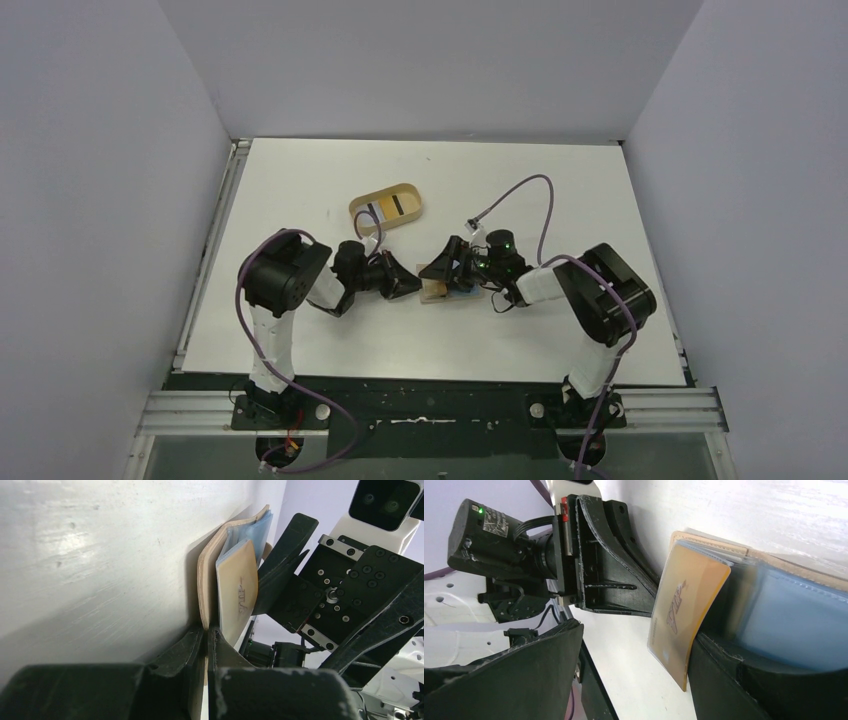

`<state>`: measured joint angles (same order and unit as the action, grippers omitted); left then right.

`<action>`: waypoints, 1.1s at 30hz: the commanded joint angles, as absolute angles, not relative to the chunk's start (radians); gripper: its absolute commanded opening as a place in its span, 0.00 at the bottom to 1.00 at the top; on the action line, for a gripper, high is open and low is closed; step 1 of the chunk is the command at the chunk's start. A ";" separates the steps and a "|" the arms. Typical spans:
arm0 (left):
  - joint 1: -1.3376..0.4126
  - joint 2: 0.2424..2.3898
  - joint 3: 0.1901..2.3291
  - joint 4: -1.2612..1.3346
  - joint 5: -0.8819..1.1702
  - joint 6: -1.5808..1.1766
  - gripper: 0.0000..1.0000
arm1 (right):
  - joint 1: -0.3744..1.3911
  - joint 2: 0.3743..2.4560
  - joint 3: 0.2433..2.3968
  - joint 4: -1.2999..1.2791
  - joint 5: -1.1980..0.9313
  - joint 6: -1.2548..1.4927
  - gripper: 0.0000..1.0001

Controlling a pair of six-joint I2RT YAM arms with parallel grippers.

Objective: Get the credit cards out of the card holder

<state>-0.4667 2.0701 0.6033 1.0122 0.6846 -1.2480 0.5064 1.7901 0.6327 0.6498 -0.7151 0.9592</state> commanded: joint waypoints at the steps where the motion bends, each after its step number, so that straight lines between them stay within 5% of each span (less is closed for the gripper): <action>1: -0.504 2.061 0.629 0.942 0.682 -1.207 0.00 | 0.579 1.814 0.652 0.824 -0.786 1.010 0.73; 8: -0.502 2.041 0.626 0.882 0.674 -1.164 0.00 | 0.546 1.717 0.664 0.582 -0.770 0.902 0.73; 23: -0.500 2.040 0.629 0.862 0.673 -1.153 0.00 | 0.431 1.633 0.624 0.481 -0.810 0.847 0.71; 26: -0.500 2.040 0.627 0.860 0.673 -1.151 0.00 | 0.425 1.631 0.625 0.442 -0.796 0.824 0.68; 30: -0.499 2.043 0.628 0.858 0.677 -1.148 0.00 | 0.412 1.637 0.618 0.404 -0.787 0.797 0.51; 33: -0.499 2.043 0.628 0.856 0.680 -1.149 0.00 | 0.396 1.644 0.607 0.402 -0.790 0.786 0.50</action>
